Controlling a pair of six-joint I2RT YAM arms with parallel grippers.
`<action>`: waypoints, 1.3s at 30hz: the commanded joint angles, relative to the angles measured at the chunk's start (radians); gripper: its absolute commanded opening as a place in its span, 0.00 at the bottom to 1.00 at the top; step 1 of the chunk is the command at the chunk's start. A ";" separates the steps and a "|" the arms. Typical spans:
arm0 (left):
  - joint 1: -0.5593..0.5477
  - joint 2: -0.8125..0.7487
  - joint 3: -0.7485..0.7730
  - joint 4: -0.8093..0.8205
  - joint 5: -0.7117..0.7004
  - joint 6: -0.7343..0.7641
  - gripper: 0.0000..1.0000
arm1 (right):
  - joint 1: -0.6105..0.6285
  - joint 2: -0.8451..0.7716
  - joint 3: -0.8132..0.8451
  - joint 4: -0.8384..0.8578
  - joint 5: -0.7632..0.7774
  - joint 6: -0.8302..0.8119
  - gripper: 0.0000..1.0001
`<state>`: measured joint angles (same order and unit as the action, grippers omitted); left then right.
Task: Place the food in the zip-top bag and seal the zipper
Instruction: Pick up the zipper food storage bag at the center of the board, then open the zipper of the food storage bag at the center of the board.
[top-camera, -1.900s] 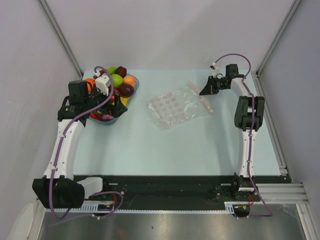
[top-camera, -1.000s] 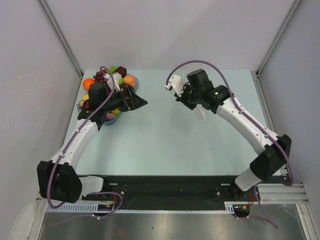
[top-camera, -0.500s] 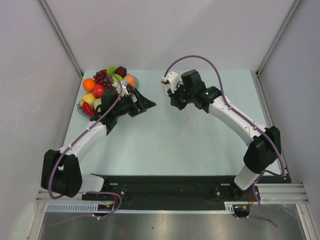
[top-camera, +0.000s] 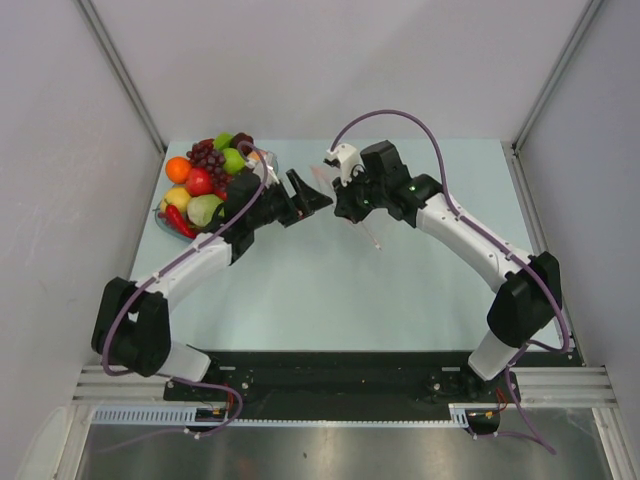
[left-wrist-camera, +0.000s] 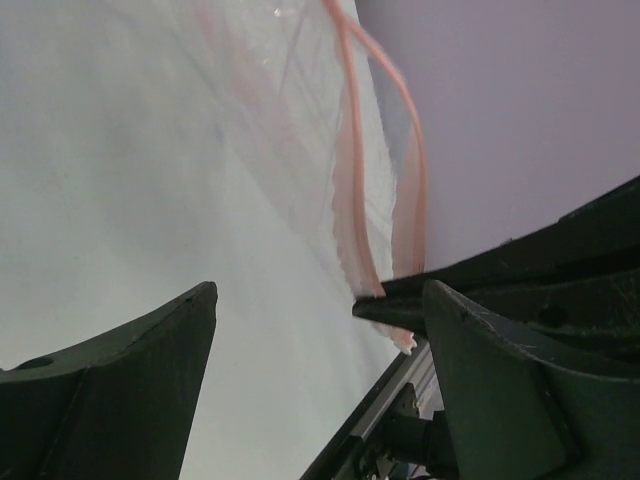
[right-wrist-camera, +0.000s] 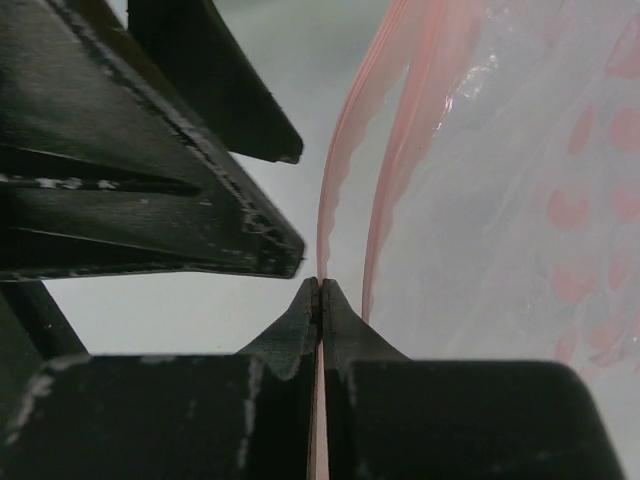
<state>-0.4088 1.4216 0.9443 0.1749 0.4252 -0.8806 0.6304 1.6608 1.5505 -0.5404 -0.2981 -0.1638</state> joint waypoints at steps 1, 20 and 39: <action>-0.030 0.030 0.080 0.006 -0.066 0.005 0.87 | 0.011 -0.024 -0.007 0.019 -0.006 0.017 0.00; -0.079 0.112 0.117 -0.110 -0.068 0.040 0.17 | 0.034 -0.091 -0.036 0.013 0.116 0.052 0.13; -0.081 0.030 0.097 -0.075 0.056 0.026 0.00 | -0.018 -0.131 0.014 -0.096 0.024 0.032 0.69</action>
<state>-0.4866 1.4998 1.0386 0.0650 0.4400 -0.8486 0.5930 1.5330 1.5330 -0.6415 -0.2295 -0.1165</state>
